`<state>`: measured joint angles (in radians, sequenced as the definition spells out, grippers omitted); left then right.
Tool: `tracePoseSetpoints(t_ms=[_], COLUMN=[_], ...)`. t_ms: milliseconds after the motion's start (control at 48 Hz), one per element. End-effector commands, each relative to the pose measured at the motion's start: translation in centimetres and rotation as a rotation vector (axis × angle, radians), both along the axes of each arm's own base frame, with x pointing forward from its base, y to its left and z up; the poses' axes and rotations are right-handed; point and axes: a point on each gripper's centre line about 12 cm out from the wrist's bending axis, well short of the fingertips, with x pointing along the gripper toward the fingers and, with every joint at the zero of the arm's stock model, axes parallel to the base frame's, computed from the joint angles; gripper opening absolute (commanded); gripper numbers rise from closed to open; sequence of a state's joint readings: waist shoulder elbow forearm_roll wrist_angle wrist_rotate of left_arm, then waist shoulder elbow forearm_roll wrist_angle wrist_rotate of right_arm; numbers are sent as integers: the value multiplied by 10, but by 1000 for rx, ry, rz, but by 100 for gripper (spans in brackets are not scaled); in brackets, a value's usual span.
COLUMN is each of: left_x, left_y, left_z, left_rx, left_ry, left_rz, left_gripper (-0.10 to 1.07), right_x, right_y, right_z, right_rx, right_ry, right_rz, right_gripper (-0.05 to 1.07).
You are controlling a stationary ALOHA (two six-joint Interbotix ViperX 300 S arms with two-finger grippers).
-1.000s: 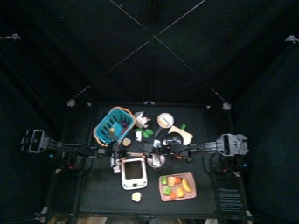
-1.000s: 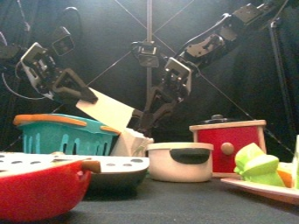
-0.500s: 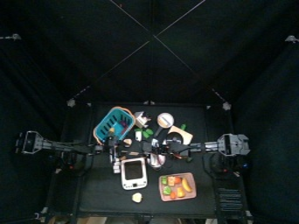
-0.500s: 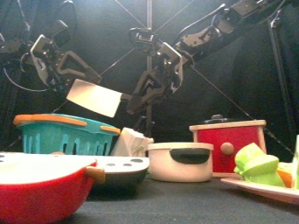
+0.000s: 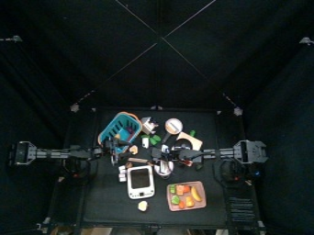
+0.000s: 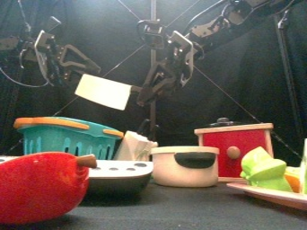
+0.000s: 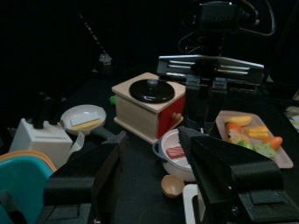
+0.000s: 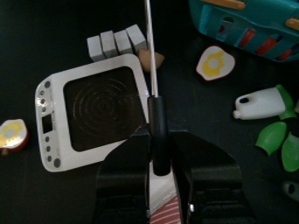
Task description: Put cleaver back in holder
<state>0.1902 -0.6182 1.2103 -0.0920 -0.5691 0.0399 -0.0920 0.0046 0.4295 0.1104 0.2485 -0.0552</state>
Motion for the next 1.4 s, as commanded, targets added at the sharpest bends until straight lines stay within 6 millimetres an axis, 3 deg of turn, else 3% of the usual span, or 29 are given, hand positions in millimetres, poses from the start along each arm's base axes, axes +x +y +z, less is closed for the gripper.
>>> tracePoseSetpoints(t_ms=[0, 271, 500, 625, 792, 1021, 1375], left_x=[-1, -9, -10, -14, -22, -35, -39], left_y=[4, 15, 25, 23, 20, 15, 14], left_z=[15, 40, 51, 49, 37, 37, 31], left_rx=[8, 6, -3, 37, 55, 59, 57], left_ry=[-44, -50, 57, 84, 111, 104, 115], left_rz=[15, 62, 91, 82, 75, 73, 74], left_gripper=[86, 86, 86, 86, 86, 86, 86], right_x=[-4, -2, -2, -4, -8, -10, -6], right_y=[-7, -26, -59, -78, -100, -126, -143], right_z=[38, 67, 95, 109, 116, 123, 133], right_rx=[15, 142, 253, 316, 378, 435, 381], right_ry=[-67, -14, 19, 28, 69, 175, 424], right_rz=[-24, -92, -162, -195, -233, -361, -412], right_gripper=[40, 40, 40, 40, 40, 40, 40])
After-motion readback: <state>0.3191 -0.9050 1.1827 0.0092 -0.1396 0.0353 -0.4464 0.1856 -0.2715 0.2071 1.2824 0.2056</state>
